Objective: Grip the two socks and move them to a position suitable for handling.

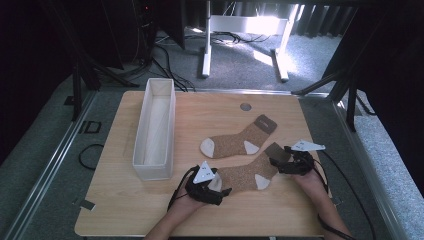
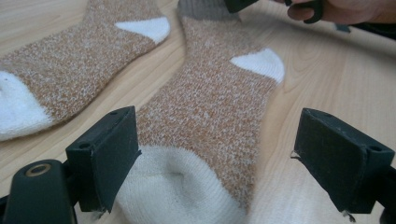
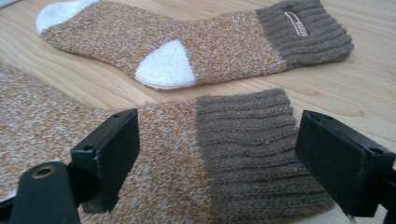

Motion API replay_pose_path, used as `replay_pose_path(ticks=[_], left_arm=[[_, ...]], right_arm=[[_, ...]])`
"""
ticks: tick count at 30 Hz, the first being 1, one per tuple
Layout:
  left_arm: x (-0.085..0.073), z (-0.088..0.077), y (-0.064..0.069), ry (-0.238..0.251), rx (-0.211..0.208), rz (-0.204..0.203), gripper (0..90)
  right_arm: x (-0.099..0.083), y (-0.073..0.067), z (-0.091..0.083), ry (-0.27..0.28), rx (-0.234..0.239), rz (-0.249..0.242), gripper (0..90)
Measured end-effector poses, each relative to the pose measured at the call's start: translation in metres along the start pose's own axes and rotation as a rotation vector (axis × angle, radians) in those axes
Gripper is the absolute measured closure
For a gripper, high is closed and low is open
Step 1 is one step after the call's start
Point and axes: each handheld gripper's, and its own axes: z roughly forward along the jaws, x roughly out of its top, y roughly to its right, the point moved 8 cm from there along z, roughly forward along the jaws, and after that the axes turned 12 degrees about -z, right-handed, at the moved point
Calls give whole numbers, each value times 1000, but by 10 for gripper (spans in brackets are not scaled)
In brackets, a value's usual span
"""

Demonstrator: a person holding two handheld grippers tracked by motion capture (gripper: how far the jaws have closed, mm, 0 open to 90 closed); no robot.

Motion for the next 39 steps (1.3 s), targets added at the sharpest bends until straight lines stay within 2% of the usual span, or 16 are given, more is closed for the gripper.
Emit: replay_pose_path(ticks=[3,5,6,7,9,12,14,18,19,22,23,24,29,32,37,39], left_arm=[[-1,3,-2,-15,10,4,143],[-2,5,-3,-22,11,2,149],[-3,7,-4,-32,25,5,151],[-4,8,-5,-36,26,5,151],[-7,10,-7,-58,42,2,169],[-8,12,-8,-78,40,0,213],[-10,15,-8,-123,45,-5,232],[-10,16,-10,-115,95,-3,328],[-10,17,-11,-117,100,-18,339],[-11,17,-13,-129,119,-17,349],[-11,18,-13,-142,128,-14,349],[-12,19,-14,-146,144,-11,354],[-12,20,-16,-156,161,-27,435],[-13,19,-16,-152,177,-18,474],[-13,20,-14,-157,175,-11,568],[-12,19,-13,-161,172,-10,632]], right_arm=[[-1,1,4,-6,11,-4,207],[-3,3,6,-11,13,2,214],[-3,3,7,-16,15,9,234],[-4,3,9,-28,44,24,225],[-4,5,11,-35,19,9,214],[-5,6,13,-49,5,7,196],[-6,6,15,-61,3,2,216],[-7,7,16,-69,-3,-8,250],[-8,7,16,-72,-7,-12,261],[-10,6,17,-87,-20,-33,289],[-11,5,17,-96,-27,-55,301],[-12,4,17,-110,-43,-82,328],[-13,3,17,-106,-29,-80,411],[-14,1,16,-100,-19,-78,472],[-14,-1,16,-99,-9,-72,572],[-14,-3,15,-98,-1,-66,649]])
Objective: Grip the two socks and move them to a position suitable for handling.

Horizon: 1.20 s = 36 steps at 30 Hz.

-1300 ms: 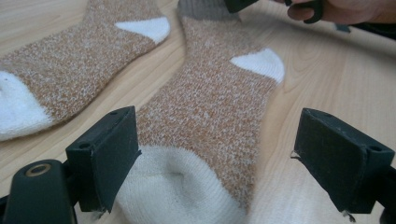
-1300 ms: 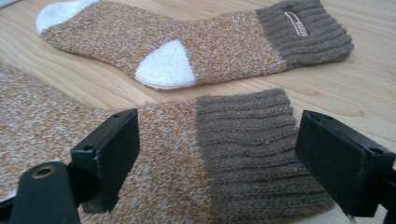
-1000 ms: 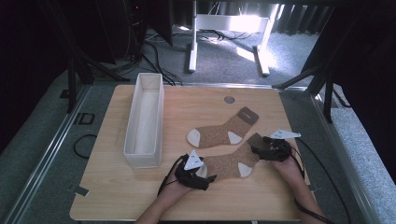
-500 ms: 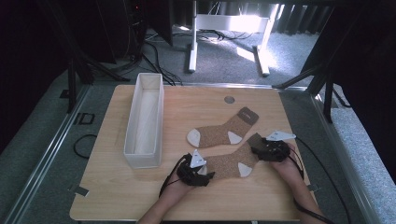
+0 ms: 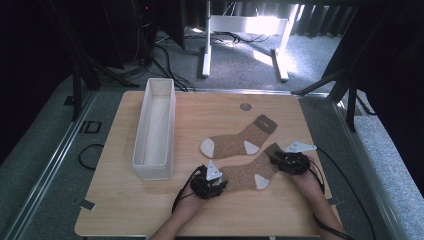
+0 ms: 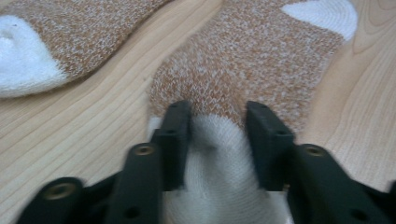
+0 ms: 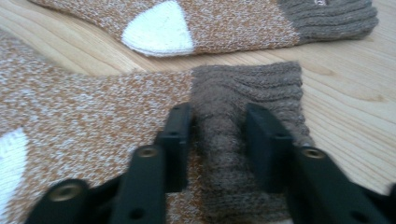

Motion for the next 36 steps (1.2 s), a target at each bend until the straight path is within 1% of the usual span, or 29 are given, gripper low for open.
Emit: replay_pose_path(ticks=[1,3,6,9,13,15,19,22,25,26,28,31,35,36], left_arm=[[0,0,0,-4,1,6,659],[1,-1,0,-5,13,4,718],[1,-2,0,-2,19,-1,746],[1,-3,-1,-3,20,-3,756],[2,-5,-1,-6,18,2,762],[3,-7,-3,-4,22,4,765],[4,-10,-6,0,18,1,766],[5,-13,-9,3,20,-1,767],[6,-16,-10,9,15,-4,767],[8,-18,-12,12,21,4,767],[9,-21,-14,20,27,4,767],[12,-26,-16,27,28,11,766],[14,-32,-19,30,19,27,766],[14,-33,-20,28,18,32,766]], right_arm=[[0,-1,0,-1,1,-2,668],[1,-1,-1,-6,2,-10,717],[2,-2,-2,-17,9,-1,779],[4,-3,-4,-28,16,8,817],[6,-5,-6,-29,19,14,834],[8,-5,-10,-14,22,25,836],[10,-7,-17,13,31,51,836],[11,-10,-22,20,42,62,836],[11,-11,-24,26,42,57,836],[11,-12,-26,27,38,59,836],[12,-16,-30,37,36,60,836],[12,-21,-35,39,36,53,836],[15,-29,-45,54,35,54,836],[15,-31,-47,59,40,61,835]])
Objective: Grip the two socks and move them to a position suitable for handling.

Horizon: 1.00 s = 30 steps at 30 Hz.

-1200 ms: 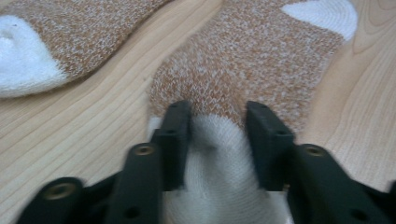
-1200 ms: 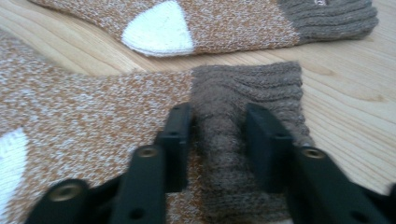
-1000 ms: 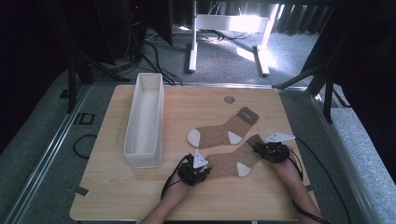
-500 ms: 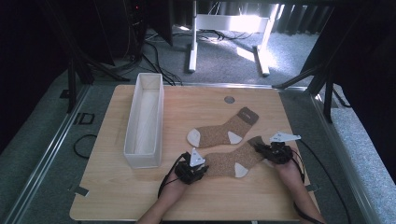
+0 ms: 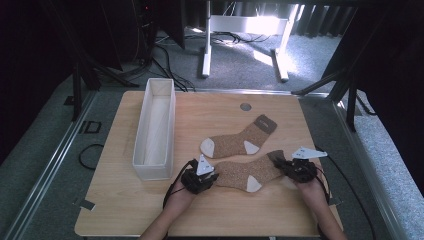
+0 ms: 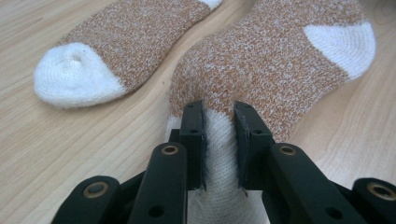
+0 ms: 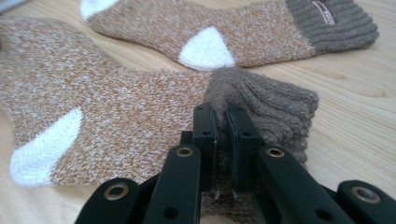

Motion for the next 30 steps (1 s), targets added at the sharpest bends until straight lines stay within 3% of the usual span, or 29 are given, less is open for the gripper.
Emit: replay_pose_path(ticks=[10,18,30], left_arm=[[3,-10,-8,-5,-7,26,766],[-2,-10,-11,-44,-50,62,764],[-22,4,-14,-85,-93,20,750]], right_arm=[[-2,-22,-18,28,12,42,834],[-9,-37,-25,28,18,58,833],[-25,-39,-8,-21,17,56,829]])
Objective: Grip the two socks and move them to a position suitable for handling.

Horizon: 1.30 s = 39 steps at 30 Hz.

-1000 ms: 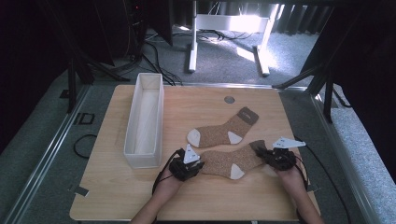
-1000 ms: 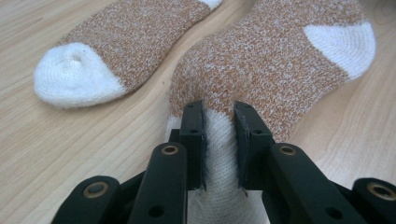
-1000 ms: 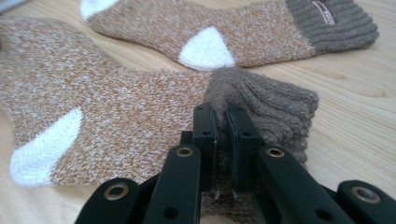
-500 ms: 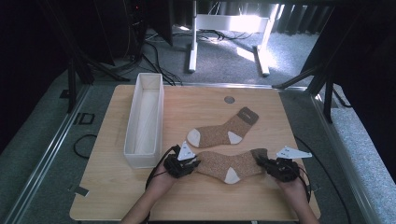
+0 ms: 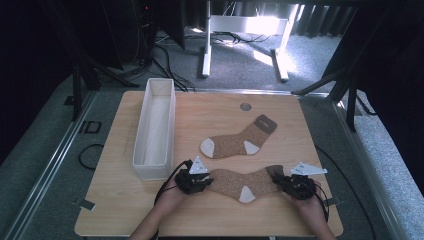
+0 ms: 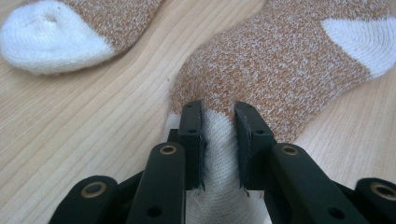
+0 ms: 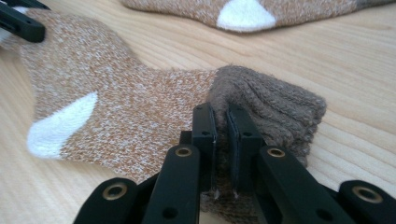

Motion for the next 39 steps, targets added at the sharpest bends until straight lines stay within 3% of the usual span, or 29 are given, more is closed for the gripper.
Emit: replay_pose_path(ticks=[4,9,17,29,32,36,39], left_arm=[[-2,1,-1,-7,-17,-15,712],[-4,2,-2,-19,-18,-21,530],[-6,3,-1,-16,-37,-26,415],[-7,6,1,-53,0,-21,180],[-4,3,2,-40,-31,-40,152],[0,-2,2,-26,-20,-33,153],[7,-7,4,-4,-36,-45,153]], right_arm=[[-3,1,4,-13,2,4,822],[-6,4,6,-26,-2,11,785],[-10,6,7,-36,4,18,730],[-9,8,7,-26,21,30,656],[-6,9,4,-16,26,33,623],[0,9,-1,5,30,19,575],[8,10,-3,21,32,8,538]])
